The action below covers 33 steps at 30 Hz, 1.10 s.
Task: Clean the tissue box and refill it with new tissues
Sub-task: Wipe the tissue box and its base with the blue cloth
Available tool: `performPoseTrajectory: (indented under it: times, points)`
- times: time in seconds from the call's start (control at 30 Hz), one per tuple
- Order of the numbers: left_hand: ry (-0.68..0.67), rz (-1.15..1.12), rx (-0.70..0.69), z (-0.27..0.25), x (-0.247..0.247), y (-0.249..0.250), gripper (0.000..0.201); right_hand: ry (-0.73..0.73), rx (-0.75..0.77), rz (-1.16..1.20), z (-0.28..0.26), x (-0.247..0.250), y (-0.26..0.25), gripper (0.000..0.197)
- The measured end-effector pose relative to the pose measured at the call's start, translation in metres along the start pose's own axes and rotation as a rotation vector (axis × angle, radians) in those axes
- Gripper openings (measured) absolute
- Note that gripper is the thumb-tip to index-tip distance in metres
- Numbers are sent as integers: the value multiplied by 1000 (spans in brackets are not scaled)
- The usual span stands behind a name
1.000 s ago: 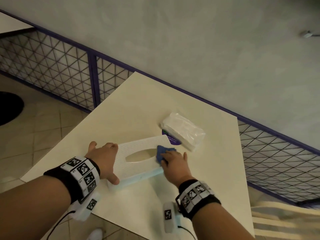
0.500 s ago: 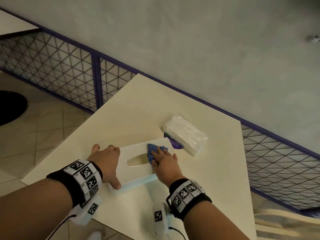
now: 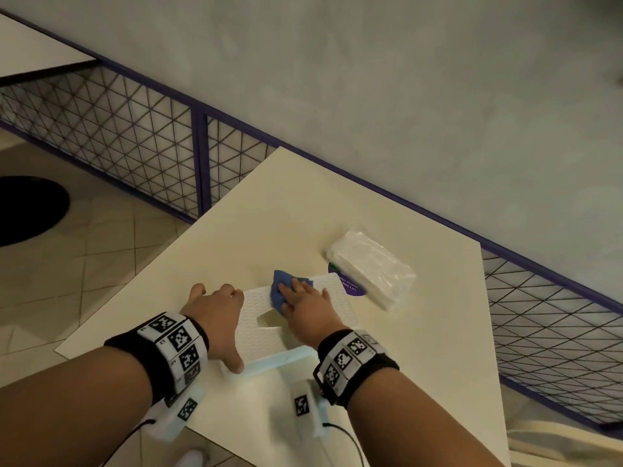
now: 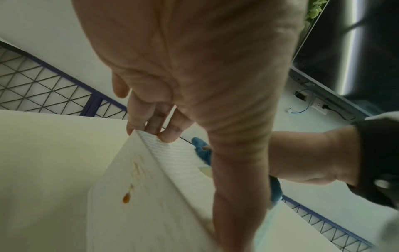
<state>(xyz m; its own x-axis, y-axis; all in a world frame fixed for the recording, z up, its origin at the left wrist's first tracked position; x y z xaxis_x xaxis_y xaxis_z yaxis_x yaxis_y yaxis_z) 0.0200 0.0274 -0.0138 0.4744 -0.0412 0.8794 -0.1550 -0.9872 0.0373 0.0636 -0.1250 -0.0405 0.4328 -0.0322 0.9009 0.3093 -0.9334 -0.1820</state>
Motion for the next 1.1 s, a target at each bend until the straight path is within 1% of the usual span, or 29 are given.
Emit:
performPoseTrajectory:
  times: [0.03, 0.07, 0.13, 0.17, 0.23, 0.27, 0.33, 0.4, 0.47, 0.53, 0.57, 0.6, 0.63, 0.73, 0.8, 0.87, 0.93, 1.0, 1.07, 1.1]
  points:
    - [6, -7, -3, -1, 0, 0, 111, 7, -27, 1, 2, 3, 12, 49]
    - [12, -13, -4, -2, 0, -1, 112, 17, -90, -3, 3, 7, 29, 49]
    - [25, -22, -2, -3, 0, -2, 115, 38, -255, -9, 3, 15, 59, 49]
    - [30, -25, 2, -4, 1, -2, 117, 40, -309, 4, 4, 17, 64, 50]
    - [28, -28, 12, -5, 1, -1, 119, 48, -331, 24, 6, 15, 51, 52]
    - [28, -32, 17, -5, 0, -2, 119, 50, -311, 7, 9, 12, 38, 53]
    - [27, -40, 20, -5, 0, -2, 119, 45, -212, -38, 9, 2, 4, 53]
    - [37, -54, 15, -5, 0, -3, 116, 33, -62, -77, 1, -9, -29, 53]
    - [54, -83, 3, -5, 0, -3, 109, 23, 106, -82, -16, -16, -54, 50]
    - [54, -96, -3, -6, 0, -4, 109, 56, 266, -64, -32, -20, -63, 46]
    - [48, -90, 1, -6, -1, -5, 115, 75, 329, -52, -39, -21, -59, 42]
    - [42, -79, 5, -7, -2, -5, 121, 86, 357, -34, -45, -21, -49, 39]
    - [39, -68, 7, -7, -2, -5, 125, 93, 336, -5, -49, -19, -31, 38]
    - [35, -48, 1, -8, -1, -3, 123, 114, 122, 62, -56, -7, 32, 41]
    - [25, -40, -7, -9, -1, -2, 120, 118, 44, 48, -57, -1, 50, 41]
    - [30, -33, -8, -9, 0, -3, 118, 146, 60, 72, -56, -3, 37, 39]
    - [36, -20, -4, -9, 2, -2, 116, 178, 142, 146, -57, -10, 8, 36]
    - [30, -13, -2, -10, 3, 0, 115, 166, 244, 185, -61, -21, -17, 37]
    - [24, -10, 0, -10, 3, 0, 116, 173, 291, 168, -64, -26, -18, 36]
    - [24, -7, 0, -9, 3, 0, 117, 186, 275, 185, -63, -25, -9, 35]
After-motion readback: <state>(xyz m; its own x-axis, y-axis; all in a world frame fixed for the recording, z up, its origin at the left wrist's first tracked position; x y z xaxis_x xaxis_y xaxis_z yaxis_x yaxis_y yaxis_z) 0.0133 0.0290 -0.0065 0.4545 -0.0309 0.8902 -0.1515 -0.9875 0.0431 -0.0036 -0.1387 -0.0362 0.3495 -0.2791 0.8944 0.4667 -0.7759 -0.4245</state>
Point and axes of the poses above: each hand's wrist, its own z-axis towards the middle knuckle, its own x-axis out of the back of the hand, y = z × x, the point moved 6 cm from there along z, towards the middle knuckle, and after that the axes turned 2 degrees about x, right-handed, at the moved point
